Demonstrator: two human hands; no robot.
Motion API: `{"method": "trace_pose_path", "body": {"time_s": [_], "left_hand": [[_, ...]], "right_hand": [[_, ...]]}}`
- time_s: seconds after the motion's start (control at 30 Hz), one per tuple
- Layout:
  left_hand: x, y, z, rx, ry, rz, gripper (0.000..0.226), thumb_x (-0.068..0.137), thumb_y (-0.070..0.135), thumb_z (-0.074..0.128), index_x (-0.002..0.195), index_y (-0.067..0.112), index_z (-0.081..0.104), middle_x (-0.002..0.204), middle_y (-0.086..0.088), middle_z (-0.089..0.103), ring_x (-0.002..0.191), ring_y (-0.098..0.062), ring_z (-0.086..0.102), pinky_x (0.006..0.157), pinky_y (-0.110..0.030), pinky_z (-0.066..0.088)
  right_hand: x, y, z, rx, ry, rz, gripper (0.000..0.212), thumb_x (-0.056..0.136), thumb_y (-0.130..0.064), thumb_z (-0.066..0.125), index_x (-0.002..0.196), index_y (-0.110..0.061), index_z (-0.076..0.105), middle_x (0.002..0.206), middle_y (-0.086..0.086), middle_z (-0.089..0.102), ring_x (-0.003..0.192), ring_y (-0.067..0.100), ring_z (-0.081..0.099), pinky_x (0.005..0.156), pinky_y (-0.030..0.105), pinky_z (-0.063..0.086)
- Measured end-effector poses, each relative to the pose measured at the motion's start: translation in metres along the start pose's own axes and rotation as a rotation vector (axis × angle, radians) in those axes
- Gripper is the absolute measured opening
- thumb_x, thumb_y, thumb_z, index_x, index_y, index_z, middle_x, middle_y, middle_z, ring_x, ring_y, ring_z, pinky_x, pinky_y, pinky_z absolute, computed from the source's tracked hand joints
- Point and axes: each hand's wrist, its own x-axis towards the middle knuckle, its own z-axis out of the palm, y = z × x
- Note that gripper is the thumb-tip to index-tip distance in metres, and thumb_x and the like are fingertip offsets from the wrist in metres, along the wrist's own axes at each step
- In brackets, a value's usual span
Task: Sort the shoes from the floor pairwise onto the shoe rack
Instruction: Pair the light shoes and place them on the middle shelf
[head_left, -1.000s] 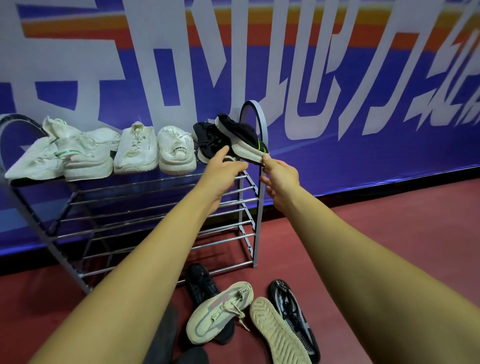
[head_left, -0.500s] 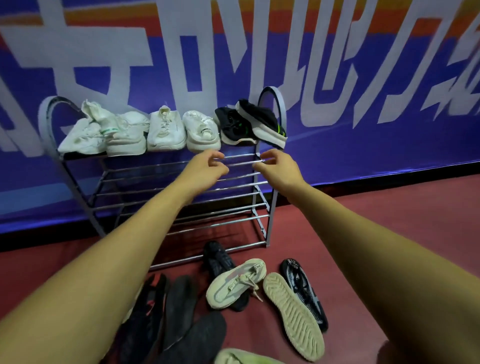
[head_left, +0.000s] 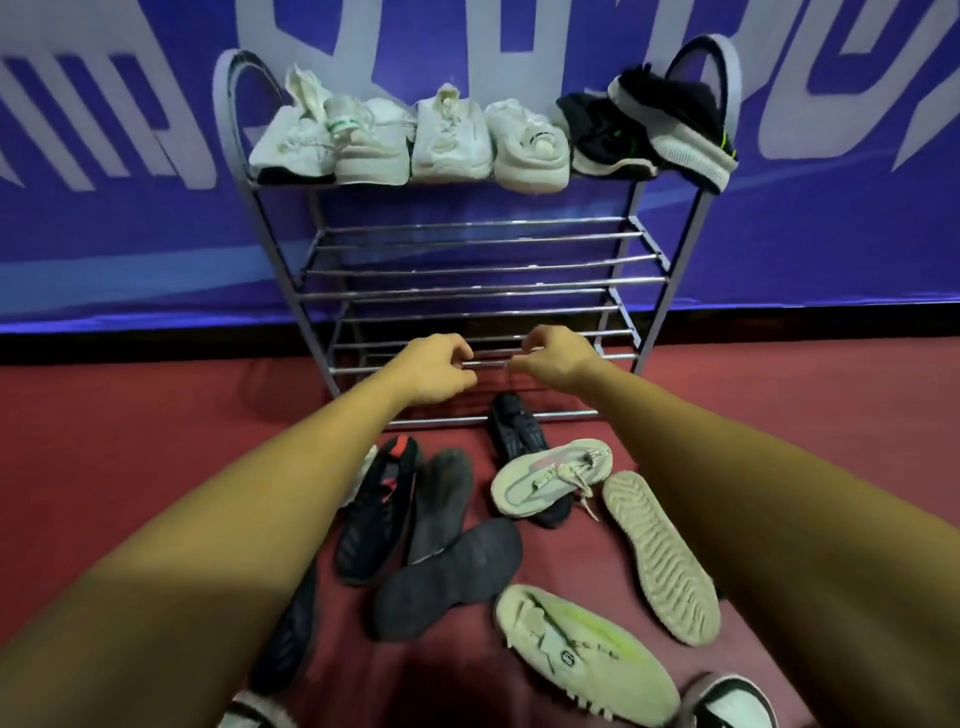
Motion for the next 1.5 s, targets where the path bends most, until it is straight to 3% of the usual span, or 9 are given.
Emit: {"method": "trace_pose_path", "body": {"time_s": [0.2, 0.4, 0.63, 0.73, 0.9, 1.17, 1.27, 1.37, 1.5], "left_hand": [[0.017, -0.030, 0.050, 0.022, -0.103, -0.047, 0.037, 0.088, 0.023, 0.066, 0.124, 0.014, 0.062, 0.115, -0.005, 0.068, 0.106, -0.022, 0.062, 0.084, -0.023, 0.043], [0.042, -0.052, 0.108, -0.023, -0.201, -0.056, 0.037, 0.089, 0.022, 0.065, 0.125, 0.015, 0.061, 0.116, -0.005, 0.066, 0.111, -0.021, 0.061, 0.087, -0.024, 0.043], [0.067, -0.088, 0.165, -0.032, -0.317, -0.116, 0.037, 0.089, 0.026, 0.065, 0.124, 0.016, 0.060, 0.115, -0.005, 0.066, 0.101, -0.021, 0.060, 0.087, -0.025, 0.043], [0.077, -0.093, 0.180, -0.031, -0.350, -0.145, 0.040, 0.090, 0.024, 0.065, 0.128, 0.015, 0.057, 0.118, -0.007, 0.065, 0.098, -0.021, 0.058, 0.079, -0.022, 0.040], [0.089, -0.101, 0.209, -0.049, -0.390, -0.172, 0.043, 0.089, 0.020, 0.062, 0.131, 0.022, 0.056, 0.121, -0.008, 0.064, 0.100, -0.022, 0.058, 0.078, -0.022, 0.040], [0.083, -0.106, 0.239, -0.179, -0.342, -0.219, 0.048, 0.084, 0.007, 0.057, 0.127, 0.025, 0.047, 0.118, -0.006, 0.064, 0.101, -0.026, 0.060, 0.079, -0.029, 0.046], [0.080, -0.097, 0.232, -0.227, -0.343, -0.238, 0.045, 0.086, 0.008, 0.053, 0.128, 0.024, 0.049, 0.111, -0.005, 0.066, 0.094, -0.024, 0.063, 0.075, -0.029, 0.049], [0.075, -0.080, 0.217, -0.375, -0.356, -0.310, 0.041, 0.088, 0.005, 0.046, 0.125, 0.022, 0.049, 0.091, -0.008, 0.068, 0.074, -0.021, 0.064, 0.054, -0.024, 0.046], [0.064, -0.052, 0.183, -0.499, -0.309, -0.375, 0.035, 0.088, 0.007, 0.047, 0.121, 0.020, 0.052, 0.073, -0.006, 0.066, 0.057, -0.012, 0.059, 0.048, -0.021, 0.041]], "right_hand": [[0.014, 0.044, 0.034, -0.093, -0.085, 0.133, 0.056, 0.085, -0.045, 0.071, 0.124, -0.007, 0.062, 0.124, 0.014, 0.065, 0.112, 0.032, 0.061, 0.092, 0.034, 0.050], [0.028, 0.086, 0.063, -0.175, -0.151, 0.218, 0.053, 0.081, -0.045, 0.070, 0.120, -0.010, 0.065, 0.115, 0.011, 0.069, 0.100, 0.031, 0.065, 0.088, 0.040, 0.056], [0.036, 0.124, 0.126, -0.231, -0.297, 0.287, 0.055, 0.089, -0.041, 0.067, 0.131, -0.007, 0.058, 0.134, 0.014, 0.060, 0.124, 0.033, 0.054, 0.099, 0.034, 0.043], [0.037, 0.134, 0.147, -0.200, -0.353, 0.308, 0.060, 0.088, -0.041, 0.068, 0.136, -0.007, 0.054, 0.138, 0.014, 0.057, 0.127, 0.032, 0.052, 0.102, 0.035, 0.040], [0.038, 0.152, 0.176, -0.098, -0.398, 0.373, 0.064, 0.085, -0.038, 0.073, 0.138, -0.009, 0.052, 0.139, 0.014, 0.057, 0.127, 0.033, 0.052, 0.106, 0.038, 0.042], [0.028, 0.176, 0.185, 0.005, -0.358, 0.385, 0.044, 0.087, -0.033, 0.067, 0.126, -0.018, 0.052, 0.126, 0.013, 0.064, 0.115, 0.032, 0.058, 0.093, 0.032, 0.043], [0.026, 0.172, 0.176, -0.009, -0.330, 0.388, 0.042, 0.087, -0.036, 0.066, 0.122, -0.018, 0.053, 0.125, 0.013, 0.063, 0.114, 0.033, 0.058, 0.091, 0.032, 0.042], [0.021, 0.162, 0.159, 0.015, -0.278, 0.386, 0.031, 0.085, -0.036, 0.064, 0.110, -0.022, 0.053, 0.116, 0.010, 0.064, 0.098, 0.028, 0.056, 0.080, 0.029, 0.039], [0.006, 0.139, 0.128, 0.106, -0.225, 0.378, 0.021, 0.084, -0.030, 0.061, 0.102, -0.021, 0.055, 0.101, 0.006, 0.059, 0.091, 0.025, 0.052, 0.075, 0.028, 0.036]]}}
